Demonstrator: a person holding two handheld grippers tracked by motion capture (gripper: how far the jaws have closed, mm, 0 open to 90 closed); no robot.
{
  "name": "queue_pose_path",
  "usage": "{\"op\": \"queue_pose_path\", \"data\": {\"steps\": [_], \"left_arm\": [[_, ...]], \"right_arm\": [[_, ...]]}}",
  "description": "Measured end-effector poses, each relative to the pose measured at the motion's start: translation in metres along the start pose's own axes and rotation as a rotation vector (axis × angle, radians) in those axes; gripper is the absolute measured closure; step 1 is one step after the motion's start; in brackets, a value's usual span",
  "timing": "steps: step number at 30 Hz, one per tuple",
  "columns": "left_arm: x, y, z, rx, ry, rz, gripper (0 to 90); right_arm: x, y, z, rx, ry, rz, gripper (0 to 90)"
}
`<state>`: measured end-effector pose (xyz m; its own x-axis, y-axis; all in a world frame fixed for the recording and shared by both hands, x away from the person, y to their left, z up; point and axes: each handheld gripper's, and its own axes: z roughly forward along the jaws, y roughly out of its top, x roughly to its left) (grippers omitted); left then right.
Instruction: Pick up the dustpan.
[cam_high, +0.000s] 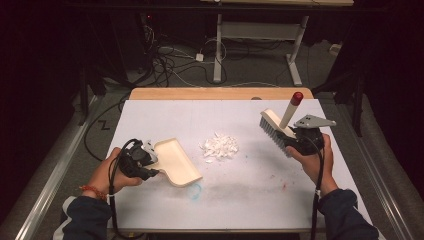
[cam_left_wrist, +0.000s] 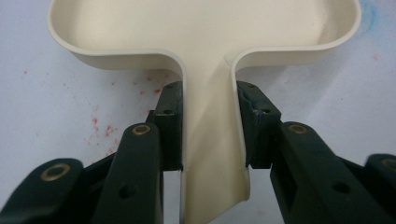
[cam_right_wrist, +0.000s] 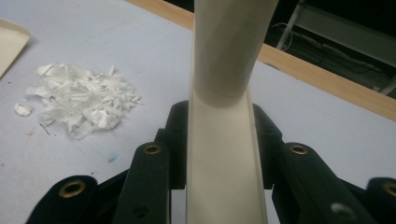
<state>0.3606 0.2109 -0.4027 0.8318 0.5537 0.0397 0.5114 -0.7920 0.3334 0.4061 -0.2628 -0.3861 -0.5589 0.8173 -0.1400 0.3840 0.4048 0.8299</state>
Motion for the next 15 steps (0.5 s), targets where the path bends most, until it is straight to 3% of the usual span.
{"op": "queue_pose_path", "data": {"steps": [9, 15], "left_arm": [[0.006, 0.003, 0.006, 0.004, -0.041, 0.004, 63.1], [0.006, 0.005, 0.006, 0.012, -0.044, 0.007, 63.1]], "right_arm": [[0.0, 0.0, 0.014, 0.027, -0.001, 0.009, 68.2], [0.001, 0.002, 0.02, 0.011, -0.019, 0.008, 68.2]]}}
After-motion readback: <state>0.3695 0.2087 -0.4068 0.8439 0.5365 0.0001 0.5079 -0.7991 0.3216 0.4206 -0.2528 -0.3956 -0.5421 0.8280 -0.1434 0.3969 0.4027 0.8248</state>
